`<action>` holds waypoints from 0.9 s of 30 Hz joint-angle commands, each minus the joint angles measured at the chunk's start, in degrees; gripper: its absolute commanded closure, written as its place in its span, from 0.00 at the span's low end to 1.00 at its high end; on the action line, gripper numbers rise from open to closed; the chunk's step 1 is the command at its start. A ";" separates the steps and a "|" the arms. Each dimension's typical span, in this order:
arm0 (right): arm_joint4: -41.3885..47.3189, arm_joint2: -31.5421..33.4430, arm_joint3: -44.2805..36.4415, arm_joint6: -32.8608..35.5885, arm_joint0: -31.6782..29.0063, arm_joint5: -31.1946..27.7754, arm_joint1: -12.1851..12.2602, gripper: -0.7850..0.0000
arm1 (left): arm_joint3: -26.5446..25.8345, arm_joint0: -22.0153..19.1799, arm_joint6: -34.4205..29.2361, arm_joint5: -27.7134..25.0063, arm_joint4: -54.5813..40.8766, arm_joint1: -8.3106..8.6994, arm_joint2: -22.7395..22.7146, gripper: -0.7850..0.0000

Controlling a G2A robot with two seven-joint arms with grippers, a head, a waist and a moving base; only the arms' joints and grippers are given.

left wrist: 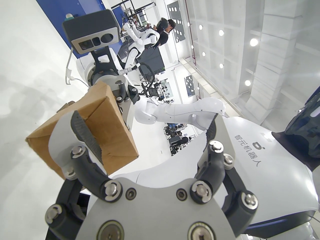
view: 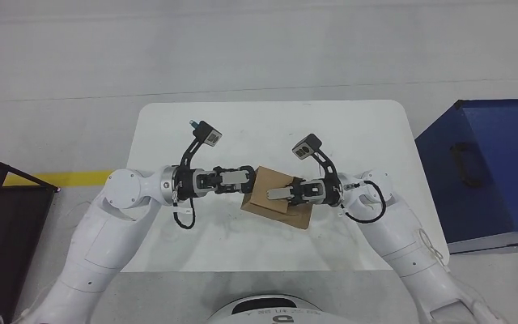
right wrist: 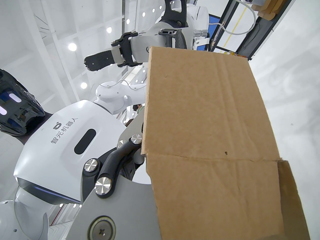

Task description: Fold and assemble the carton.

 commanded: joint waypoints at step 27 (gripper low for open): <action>0.39 -0.15 -0.27 -0.66 -0.11 -0.74 0.45 1.00 | -0.09 3.58 1.54 -0.96 3.17 0.42 -2.98 0.00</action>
